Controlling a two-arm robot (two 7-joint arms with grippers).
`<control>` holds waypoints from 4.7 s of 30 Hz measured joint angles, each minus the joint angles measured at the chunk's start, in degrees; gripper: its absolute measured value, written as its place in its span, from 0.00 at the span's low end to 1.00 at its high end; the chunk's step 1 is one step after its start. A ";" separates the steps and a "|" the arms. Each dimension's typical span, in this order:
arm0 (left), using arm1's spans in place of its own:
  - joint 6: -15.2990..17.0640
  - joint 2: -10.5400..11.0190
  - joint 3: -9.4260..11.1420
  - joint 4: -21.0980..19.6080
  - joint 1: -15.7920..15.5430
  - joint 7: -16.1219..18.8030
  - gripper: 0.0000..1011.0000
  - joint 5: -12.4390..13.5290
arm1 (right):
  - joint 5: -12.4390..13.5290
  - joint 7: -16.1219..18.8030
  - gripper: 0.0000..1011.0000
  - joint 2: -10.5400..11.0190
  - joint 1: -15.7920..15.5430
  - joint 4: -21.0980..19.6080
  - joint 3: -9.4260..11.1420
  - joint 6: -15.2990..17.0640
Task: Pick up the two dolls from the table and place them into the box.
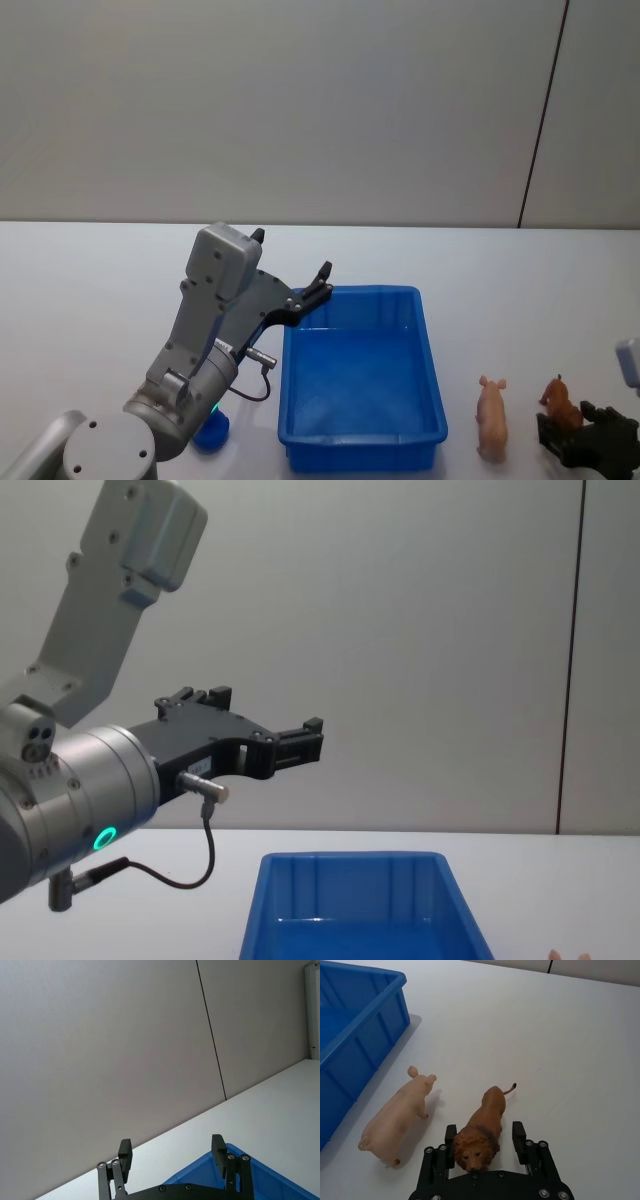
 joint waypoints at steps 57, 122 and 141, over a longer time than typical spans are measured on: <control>0.00 0.00 0.00 0.00 0.00 0.00 0.99 0.00 | -11.58 16.88 0.43 -9.92 11.80 1.08 -7.45 -2.20; 0.00 0.00 0.00 0.00 0.00 0.00 0.99 0.00 | -5.26 1.22 0.99 -4.52 1.41 -2.77 -4.79 -0.65; 0.00 0.00 0.00 0.00 0.00 0.00 0.99 0.00 | -5.10 2.40 0.87 -5.73 2.69 1.24 -5.08 3.92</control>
